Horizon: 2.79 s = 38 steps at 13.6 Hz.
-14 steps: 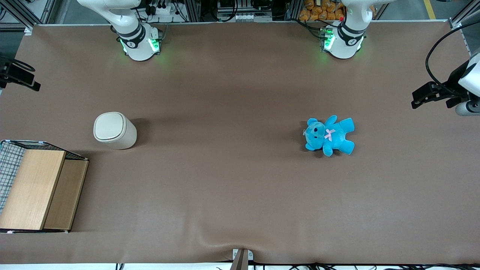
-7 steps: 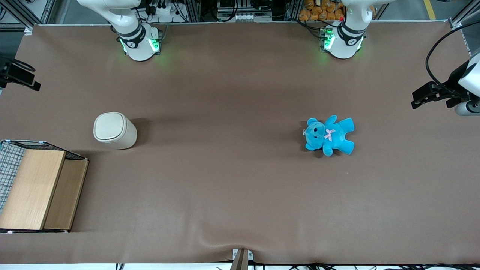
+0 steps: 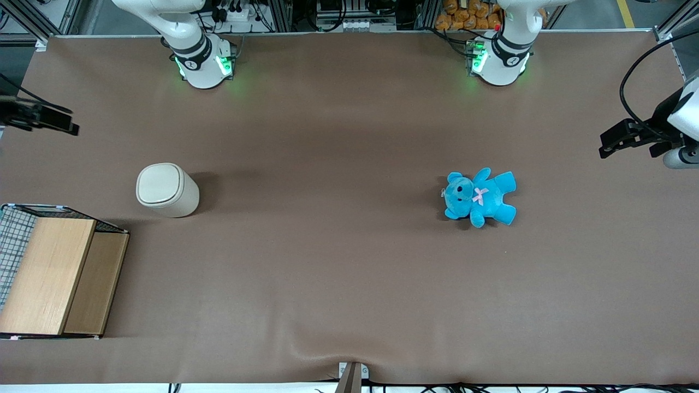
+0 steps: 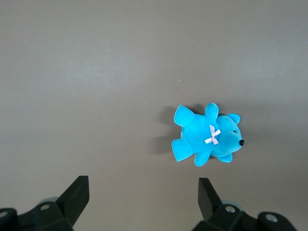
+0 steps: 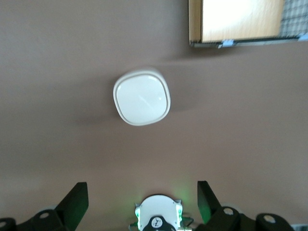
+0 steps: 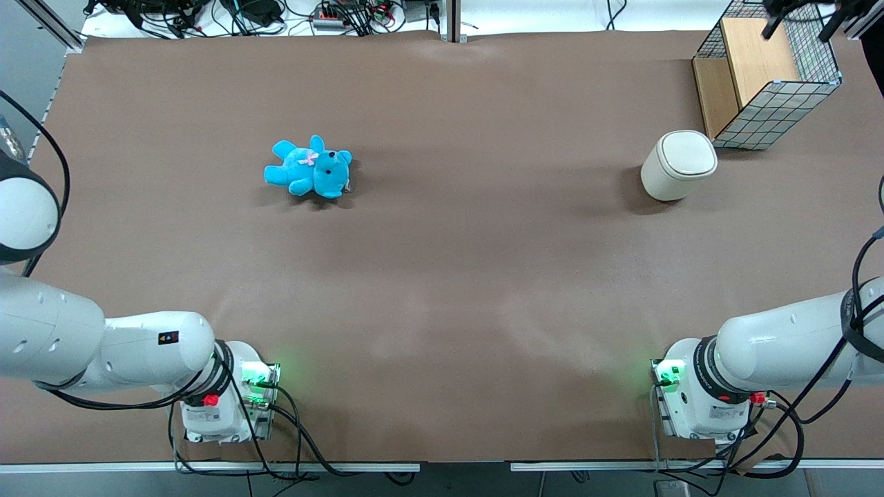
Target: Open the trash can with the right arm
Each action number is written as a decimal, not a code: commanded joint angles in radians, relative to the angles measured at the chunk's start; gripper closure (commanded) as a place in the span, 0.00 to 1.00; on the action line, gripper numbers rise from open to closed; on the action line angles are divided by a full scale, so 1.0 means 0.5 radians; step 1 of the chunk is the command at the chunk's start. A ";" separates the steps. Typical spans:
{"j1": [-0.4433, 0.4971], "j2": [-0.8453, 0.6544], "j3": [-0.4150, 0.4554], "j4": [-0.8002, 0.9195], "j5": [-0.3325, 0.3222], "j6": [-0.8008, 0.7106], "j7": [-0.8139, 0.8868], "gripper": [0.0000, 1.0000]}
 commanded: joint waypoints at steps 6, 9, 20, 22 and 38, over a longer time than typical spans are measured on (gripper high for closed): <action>-0.012 0.013 -0.001 -0.650 -0.034 0.474 0.014 0.18; -0.012 0.116 -0.001 -0.709 -0.031 0.567 0.023 1.00; -0.039 0.344 -0.004 -0.963 -0.040 1.033 -0.054 1.00; -0.058 0.390 -0.007 -0.963 -0.043 1.067 -0.057 1.00; -0.043 0.188 -0.001 -0.581 -0.043 0.712 -0.106 1.00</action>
